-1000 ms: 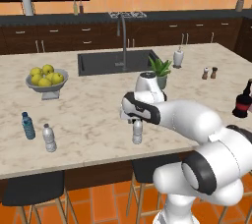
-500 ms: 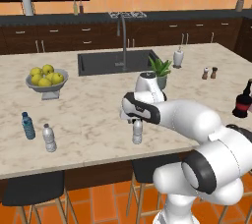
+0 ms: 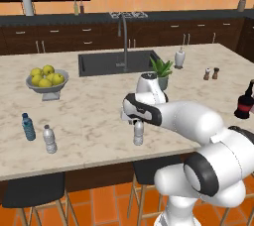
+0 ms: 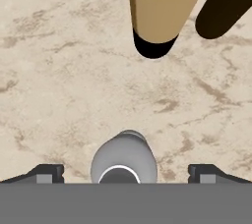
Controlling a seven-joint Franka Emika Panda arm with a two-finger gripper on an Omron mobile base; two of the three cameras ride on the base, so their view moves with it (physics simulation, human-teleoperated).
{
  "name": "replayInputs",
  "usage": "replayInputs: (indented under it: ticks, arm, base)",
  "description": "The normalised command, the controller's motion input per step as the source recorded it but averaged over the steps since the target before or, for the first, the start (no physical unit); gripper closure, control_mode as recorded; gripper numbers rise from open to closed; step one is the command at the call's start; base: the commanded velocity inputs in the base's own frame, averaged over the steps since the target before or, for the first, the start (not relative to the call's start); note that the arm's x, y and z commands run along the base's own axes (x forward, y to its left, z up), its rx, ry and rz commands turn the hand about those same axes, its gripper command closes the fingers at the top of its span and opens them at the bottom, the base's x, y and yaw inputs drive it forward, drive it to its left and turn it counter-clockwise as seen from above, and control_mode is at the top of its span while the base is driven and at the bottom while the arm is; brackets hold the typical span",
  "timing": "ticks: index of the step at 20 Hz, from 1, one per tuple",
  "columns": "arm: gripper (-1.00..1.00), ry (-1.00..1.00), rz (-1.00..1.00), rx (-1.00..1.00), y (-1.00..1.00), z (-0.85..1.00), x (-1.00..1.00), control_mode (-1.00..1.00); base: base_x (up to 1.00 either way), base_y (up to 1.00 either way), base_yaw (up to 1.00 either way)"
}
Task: Move the plastic bottles in the middle to the plastics group, and the glass bottles in the middle to the glass group.
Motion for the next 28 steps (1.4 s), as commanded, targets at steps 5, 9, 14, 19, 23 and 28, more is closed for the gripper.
replayInputs:
  ticks: [5,9,14,19,23,28]
  arm:
    - [-1.00,0.00,0.06,0.00,0.07,0.00,0.00,-1.00]
    - [-1.00,0.00,0.05,0.00,0.05,0.00,0.00,-1.00]
    - [1.00,0.00,0.00,0.00,0.00,0.00,0.00,-1.00]
    - [1.00,0.00,0.00,0.00,0.00,0.00,0.00,-1.00]
    - [1.00,-0.05,0.01,0.02,0.00,0.03,-0.01,-1.00]
    - [1.00,-0.15,0.11,0.08,0.36,0.54,-0.11,-1.00]
  base:
    - [0.00,0.00,0.00]
    - [0.00,0.00,0.00]
    - [0.00,0.00,0.00]
    - [0.00,0.00,0.00]
    - [0.00,0.00,0.00]
    - [0.00,0.00,0.00]
